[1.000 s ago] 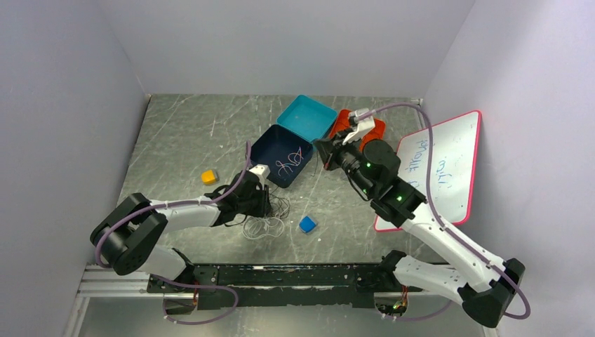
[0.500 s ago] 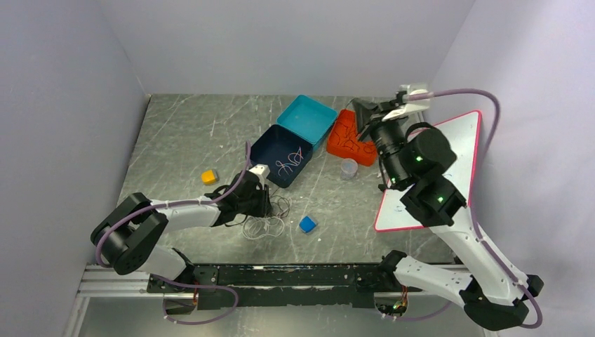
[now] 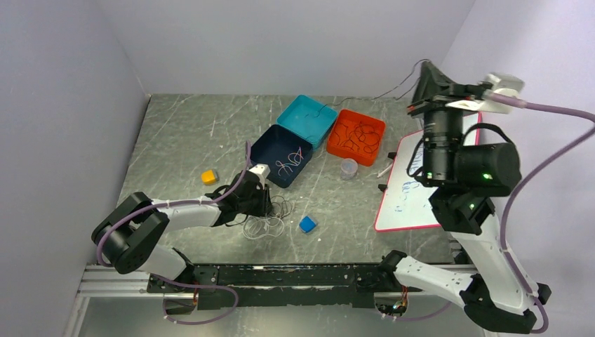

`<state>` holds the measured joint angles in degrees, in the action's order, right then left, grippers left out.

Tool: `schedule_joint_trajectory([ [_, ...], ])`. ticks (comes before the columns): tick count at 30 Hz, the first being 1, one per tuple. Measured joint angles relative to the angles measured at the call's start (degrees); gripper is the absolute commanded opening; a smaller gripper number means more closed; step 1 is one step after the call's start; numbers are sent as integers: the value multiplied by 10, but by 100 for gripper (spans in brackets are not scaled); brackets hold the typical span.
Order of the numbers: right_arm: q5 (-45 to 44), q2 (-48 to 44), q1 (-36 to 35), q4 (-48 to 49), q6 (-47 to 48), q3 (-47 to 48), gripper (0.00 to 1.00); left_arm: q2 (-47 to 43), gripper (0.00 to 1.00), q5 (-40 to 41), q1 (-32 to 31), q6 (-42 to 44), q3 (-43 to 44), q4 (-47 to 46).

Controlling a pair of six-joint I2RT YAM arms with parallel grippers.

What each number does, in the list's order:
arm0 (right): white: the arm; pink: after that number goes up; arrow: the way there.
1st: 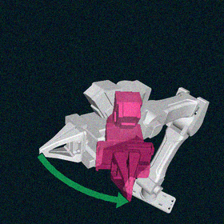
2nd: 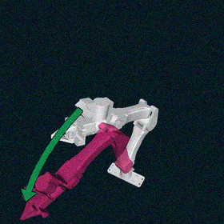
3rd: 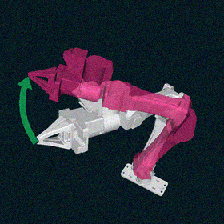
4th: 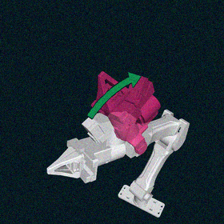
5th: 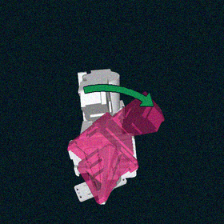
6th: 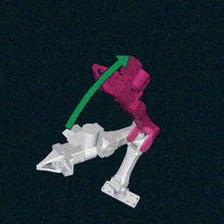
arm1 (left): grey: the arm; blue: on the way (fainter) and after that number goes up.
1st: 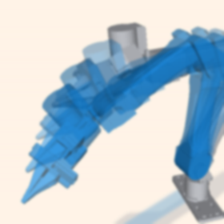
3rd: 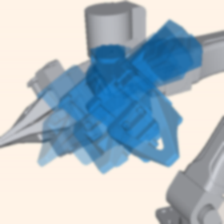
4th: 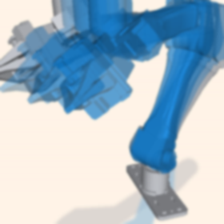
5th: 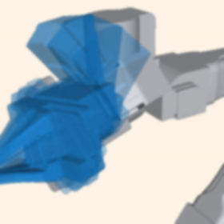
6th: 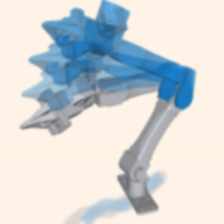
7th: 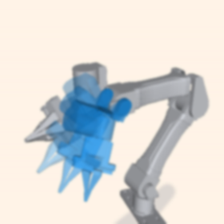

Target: Untangle the cables

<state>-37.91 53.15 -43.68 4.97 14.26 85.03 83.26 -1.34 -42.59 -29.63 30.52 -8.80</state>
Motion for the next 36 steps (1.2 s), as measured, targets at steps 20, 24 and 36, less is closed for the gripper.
schedule_joint_trajectory([
  [20,-54,16,0,71,95,50,0,-11,7,3,0,-2,-9,10],
  [24,-59,18,0,69,99,50,0,-26,18,8,0,0,-9,36],
  [36,-12,106,1,21,57,87,0,-103,37,41,0,9,-8,83],
])
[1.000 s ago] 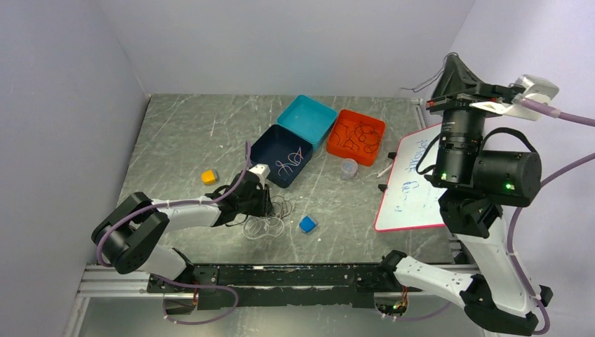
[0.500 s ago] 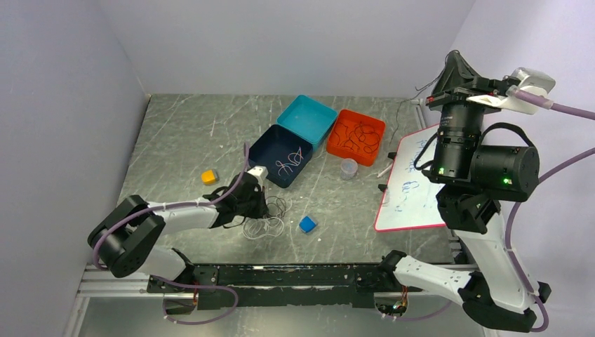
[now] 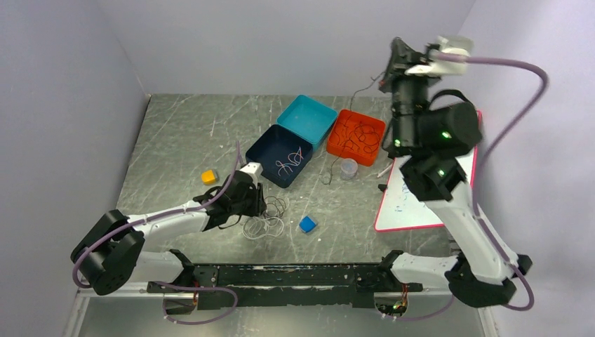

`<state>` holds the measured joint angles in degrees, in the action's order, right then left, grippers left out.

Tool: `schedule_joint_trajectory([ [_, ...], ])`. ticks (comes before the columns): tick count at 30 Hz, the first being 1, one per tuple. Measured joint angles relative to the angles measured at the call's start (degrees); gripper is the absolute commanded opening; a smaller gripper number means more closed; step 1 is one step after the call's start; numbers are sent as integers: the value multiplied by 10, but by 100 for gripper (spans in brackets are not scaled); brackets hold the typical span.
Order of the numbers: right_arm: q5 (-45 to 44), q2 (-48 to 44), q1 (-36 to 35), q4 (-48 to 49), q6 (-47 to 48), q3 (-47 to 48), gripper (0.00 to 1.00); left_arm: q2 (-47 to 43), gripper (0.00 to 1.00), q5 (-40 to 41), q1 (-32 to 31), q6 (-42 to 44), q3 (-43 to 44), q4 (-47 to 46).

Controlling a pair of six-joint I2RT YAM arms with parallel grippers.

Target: Untangle the cables

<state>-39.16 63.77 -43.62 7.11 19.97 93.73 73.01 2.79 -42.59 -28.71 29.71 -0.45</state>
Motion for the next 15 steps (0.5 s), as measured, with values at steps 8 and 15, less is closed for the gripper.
schedule_joint_trajectory([
  [8,24,141,3,-16,-4,65,0,-12,43,12,0,-2,0,10],
  [15,59,216,47,-45,-23,136,0,-67,55,24,0,-6,-5,22],
])
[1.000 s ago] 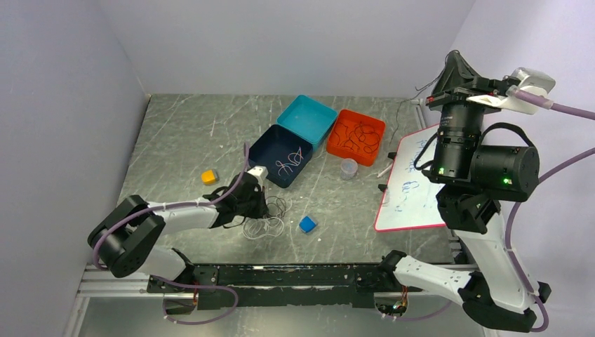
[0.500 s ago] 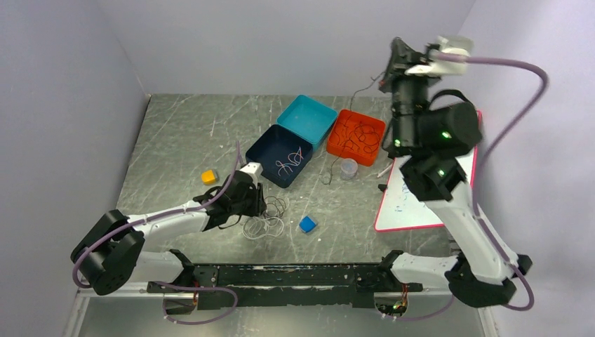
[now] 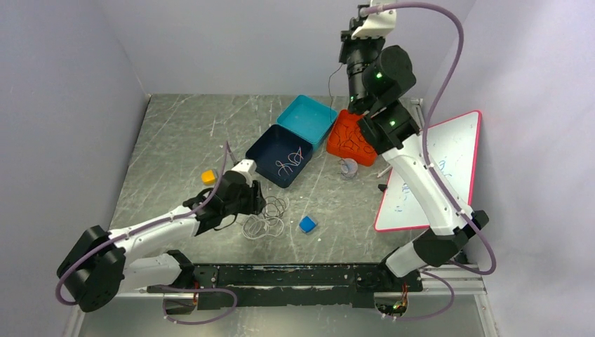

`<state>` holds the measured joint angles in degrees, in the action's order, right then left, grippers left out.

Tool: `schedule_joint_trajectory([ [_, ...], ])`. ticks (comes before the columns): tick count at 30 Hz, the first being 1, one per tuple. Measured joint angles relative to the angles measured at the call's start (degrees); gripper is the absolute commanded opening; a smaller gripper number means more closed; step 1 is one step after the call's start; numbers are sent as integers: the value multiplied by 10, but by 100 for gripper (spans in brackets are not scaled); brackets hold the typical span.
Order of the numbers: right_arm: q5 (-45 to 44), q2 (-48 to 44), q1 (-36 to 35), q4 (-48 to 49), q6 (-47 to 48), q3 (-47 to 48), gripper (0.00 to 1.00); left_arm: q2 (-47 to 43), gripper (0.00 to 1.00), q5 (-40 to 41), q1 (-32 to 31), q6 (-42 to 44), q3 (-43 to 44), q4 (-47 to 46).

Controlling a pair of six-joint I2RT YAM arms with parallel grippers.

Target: Untangle the cables

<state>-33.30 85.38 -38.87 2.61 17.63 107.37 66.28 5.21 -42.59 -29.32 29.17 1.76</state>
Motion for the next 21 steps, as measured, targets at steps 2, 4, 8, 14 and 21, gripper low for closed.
schedule_joint_trajectory([
  [2,10,9,16,-8,-10,23,0,-19,61,4,0,0,0,10],
  [4,19,9,28,-11,-20,34,0,-43,66,7,0,2,1,23],
  [8,39,-3,33,-20,-38,35,0,-94,69,10,0,20,23,48],
  [14,108,-33,35,-63,-73,34,0,-132,74,7,0,88,108,31],
  [21,180,-54,35,-118,-122,42,0,-78,74,-19,0,208,230,-56],
])
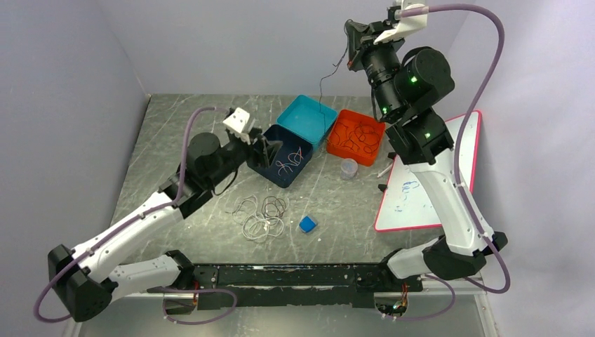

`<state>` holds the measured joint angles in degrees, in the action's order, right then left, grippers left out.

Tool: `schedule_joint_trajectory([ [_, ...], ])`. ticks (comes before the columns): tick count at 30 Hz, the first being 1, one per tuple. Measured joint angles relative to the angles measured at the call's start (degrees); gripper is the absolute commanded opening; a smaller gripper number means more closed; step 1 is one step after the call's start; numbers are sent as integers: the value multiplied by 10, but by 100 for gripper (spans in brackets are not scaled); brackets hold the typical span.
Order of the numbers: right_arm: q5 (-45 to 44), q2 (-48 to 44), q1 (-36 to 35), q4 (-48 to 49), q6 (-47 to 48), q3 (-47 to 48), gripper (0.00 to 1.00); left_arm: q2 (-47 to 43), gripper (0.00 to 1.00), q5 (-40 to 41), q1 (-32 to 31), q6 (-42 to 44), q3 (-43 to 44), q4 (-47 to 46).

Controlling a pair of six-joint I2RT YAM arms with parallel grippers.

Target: Untangle the cables

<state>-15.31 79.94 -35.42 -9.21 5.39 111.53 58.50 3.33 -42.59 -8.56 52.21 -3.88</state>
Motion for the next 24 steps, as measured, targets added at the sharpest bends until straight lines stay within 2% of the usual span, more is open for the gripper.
schedule_joint_trajectory([
  [9,42,-39,0,-33,-41,8,0,123,75,-107,0,77,107,-83],
  [17,64,-88,0,-32,-65,2,0,229,70,-217,0,69,185,-134],
  [24,70,-106,0,-32,-75,-23,0,275,63,-308,0,27,196,-167],
])
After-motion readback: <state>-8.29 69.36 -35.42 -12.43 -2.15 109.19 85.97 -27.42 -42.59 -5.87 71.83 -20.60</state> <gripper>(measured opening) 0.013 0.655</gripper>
